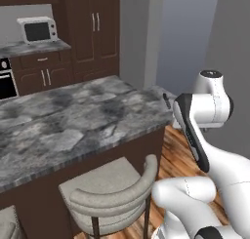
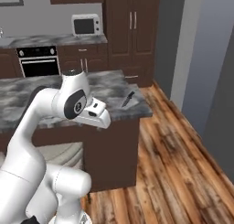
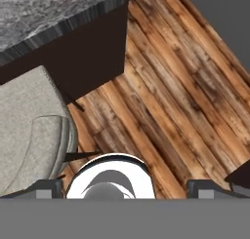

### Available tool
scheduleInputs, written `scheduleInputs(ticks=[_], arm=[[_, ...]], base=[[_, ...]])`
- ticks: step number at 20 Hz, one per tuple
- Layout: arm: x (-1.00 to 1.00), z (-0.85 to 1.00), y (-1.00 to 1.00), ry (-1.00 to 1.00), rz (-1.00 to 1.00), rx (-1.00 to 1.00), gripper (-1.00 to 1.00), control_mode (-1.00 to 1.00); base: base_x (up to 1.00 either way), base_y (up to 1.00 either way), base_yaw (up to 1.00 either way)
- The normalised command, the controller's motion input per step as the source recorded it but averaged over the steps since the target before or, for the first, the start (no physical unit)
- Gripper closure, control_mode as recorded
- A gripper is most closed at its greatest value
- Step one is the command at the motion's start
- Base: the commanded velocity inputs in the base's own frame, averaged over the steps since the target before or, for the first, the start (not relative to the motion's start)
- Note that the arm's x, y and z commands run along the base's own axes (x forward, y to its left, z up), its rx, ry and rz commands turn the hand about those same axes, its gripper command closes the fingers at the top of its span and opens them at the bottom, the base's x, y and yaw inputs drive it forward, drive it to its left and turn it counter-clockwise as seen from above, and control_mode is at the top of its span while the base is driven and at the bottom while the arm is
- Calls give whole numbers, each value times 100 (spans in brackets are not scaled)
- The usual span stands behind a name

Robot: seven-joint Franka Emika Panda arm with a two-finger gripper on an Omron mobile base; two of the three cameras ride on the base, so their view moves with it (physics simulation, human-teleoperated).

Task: Retrieve the butter from the fridge and place it on a plate on the dining table. Then retrieve the butter knife by the fridge and place it near the plate.

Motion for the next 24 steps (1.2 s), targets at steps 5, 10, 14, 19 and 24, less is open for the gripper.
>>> scheduleInputs(ticks=[5, 10, 14, 19, 24], arm=[[0, 0, 0, 0, 0, 0, -100, 100], [0, 0, 0, 0, 0, 0, -100, 100], [0, 0, 0, 0, 0, 0, -100, 100], [0, 0, 0, 0, 0, 0, -100, 100], [0, 0, 0, 0, 0, 0, -100, 100]], base=[[-9, -78, 8], [1, -32, -5], [58, -1, 7], [64, -33, 19], [64, -2, 3]])
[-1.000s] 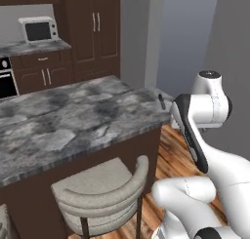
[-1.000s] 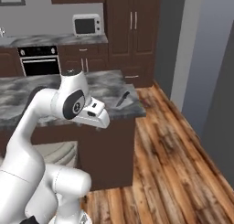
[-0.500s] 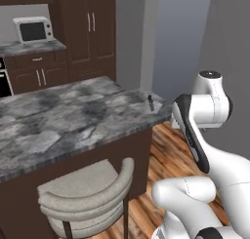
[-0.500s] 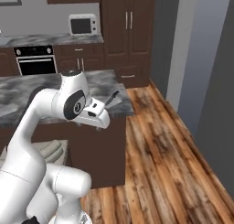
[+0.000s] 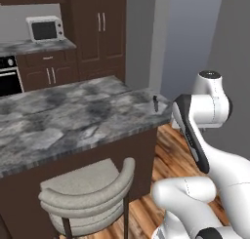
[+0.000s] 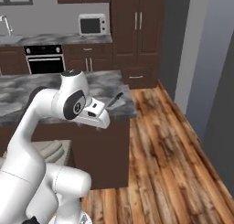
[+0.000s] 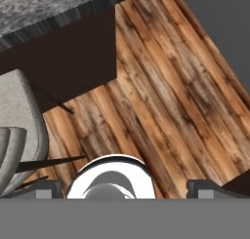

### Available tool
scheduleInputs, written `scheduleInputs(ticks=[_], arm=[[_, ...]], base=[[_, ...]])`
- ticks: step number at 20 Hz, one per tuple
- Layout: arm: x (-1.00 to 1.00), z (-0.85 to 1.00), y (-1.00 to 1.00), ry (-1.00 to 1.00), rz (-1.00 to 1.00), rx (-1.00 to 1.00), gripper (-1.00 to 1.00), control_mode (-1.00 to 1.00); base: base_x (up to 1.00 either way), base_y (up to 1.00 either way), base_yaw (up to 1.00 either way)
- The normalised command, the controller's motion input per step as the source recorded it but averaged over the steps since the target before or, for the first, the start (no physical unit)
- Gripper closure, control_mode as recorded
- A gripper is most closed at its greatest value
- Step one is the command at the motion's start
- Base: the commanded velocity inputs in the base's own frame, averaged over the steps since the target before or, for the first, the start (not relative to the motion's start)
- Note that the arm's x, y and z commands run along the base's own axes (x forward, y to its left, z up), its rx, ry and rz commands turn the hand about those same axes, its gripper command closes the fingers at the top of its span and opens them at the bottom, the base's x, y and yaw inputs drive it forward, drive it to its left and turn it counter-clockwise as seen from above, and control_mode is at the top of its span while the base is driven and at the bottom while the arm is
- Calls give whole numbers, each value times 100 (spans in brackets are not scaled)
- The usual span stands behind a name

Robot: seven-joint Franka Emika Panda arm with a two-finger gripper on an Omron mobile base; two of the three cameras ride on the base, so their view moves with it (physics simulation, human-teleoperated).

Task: Retrieve the butter from the fridge and place it on a plate on the dining table. Then retrieve the butter knife by the fridge and place it near the plate.

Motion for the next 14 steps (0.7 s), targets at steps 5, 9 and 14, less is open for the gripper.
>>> scheduleInputs(ticks=[5, 9, 14], arm=[[0, 0, 0, 0, 0, 0, -100, 100], [0, 0, 0, 0, 0, 0, -100, 100], [0, 0, 0, 0, 0, 0, -100, 100]], base=[[96, -60, -23], [33, -8, -65], [-22, -10, -52]])
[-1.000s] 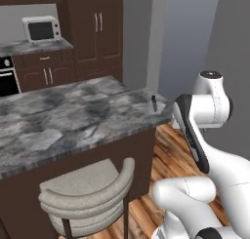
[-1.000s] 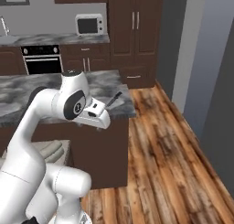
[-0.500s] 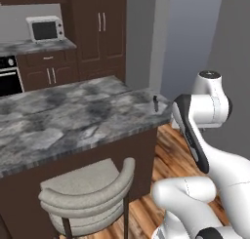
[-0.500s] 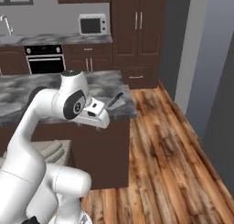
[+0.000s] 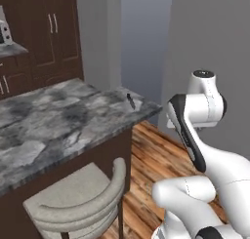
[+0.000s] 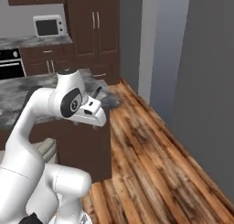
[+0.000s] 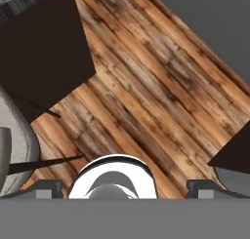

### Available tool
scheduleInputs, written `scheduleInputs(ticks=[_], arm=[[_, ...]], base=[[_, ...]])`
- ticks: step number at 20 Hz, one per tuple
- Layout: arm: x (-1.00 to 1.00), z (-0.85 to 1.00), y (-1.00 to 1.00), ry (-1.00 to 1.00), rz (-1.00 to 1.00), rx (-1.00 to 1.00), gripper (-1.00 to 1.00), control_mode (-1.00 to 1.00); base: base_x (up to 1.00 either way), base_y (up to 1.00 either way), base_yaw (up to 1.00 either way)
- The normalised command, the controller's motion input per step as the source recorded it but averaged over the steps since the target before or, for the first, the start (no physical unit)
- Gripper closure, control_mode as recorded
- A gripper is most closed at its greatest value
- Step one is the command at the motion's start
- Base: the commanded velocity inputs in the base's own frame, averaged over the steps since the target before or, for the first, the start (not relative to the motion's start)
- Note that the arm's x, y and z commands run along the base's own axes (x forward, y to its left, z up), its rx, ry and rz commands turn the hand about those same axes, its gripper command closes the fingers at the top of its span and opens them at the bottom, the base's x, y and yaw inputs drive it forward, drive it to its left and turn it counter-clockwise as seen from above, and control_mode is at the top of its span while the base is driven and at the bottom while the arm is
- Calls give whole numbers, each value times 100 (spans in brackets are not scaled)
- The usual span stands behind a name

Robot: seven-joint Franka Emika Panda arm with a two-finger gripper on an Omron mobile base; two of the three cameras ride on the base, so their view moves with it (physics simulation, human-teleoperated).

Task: Retrieve the butter from the fridge and place it on a plate on the dining table. Then retrieve the butter knife by the fridge and place it near the plate.

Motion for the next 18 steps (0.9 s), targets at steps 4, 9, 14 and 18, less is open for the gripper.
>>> scheduleInputs(ticks=[4, 9, 14, 18], arm=[[0, 0, 0, 0, 0, 0, -100, 100], [0, 0, 0, 0, 0, 0, -100, 100], [0, 0, 0, 0, 0, 0, -100, 100], [0, 0, 0, 0, 0, 0, -100, 100]], base=[[-81, -25, -36], [-11, 2, -19], [28, -20, -50], [69, 76, -38]])
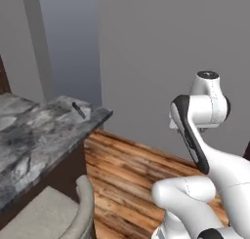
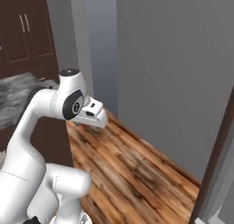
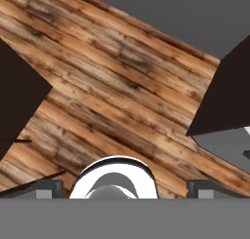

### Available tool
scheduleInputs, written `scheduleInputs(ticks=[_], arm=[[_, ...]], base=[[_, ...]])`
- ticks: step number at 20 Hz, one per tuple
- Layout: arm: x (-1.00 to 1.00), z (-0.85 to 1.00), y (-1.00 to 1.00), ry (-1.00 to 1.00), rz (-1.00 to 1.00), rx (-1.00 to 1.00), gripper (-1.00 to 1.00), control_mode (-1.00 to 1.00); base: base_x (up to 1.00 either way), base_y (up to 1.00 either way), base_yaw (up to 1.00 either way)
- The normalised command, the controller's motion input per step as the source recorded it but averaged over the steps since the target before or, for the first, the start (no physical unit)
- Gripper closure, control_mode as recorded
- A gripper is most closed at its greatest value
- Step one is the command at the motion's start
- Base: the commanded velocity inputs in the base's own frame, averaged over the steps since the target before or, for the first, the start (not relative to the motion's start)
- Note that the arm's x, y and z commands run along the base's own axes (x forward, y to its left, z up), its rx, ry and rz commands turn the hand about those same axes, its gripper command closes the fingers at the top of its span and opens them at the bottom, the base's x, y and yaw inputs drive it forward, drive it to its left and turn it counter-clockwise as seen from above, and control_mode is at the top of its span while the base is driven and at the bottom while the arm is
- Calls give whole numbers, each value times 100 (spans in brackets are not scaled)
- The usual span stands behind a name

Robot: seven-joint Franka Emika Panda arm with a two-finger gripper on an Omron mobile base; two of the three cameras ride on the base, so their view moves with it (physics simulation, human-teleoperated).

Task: Retrieve the butter from the fridge and place it on a plate on the dining table. Then retrieve the butter knife by the fridge and place it near the plate.

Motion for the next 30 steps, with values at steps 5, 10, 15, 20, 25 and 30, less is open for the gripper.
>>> scheduleInputs(ticks=[5, 10, 15, 20, 25, 30], arm=[[0, 0, 0, 0, 0, 0, -100, 100], [0, 0, 0, 0, 0, 0, -100, 100], [0, 0, 0, 0, 0, 0, -100, 100], [0, 0, 0, 0, 0, 0, -100, 100], [0, 0, 0, 0, 0, 0, -100, 100], [0, 0, 0, 0, 0, 0, -100, 100]], base=[[100, 2, -13], [79, -23, -7], [44, 13, 4], [63, 0, 22], [84, -4, 17], [3, 16, 7]])
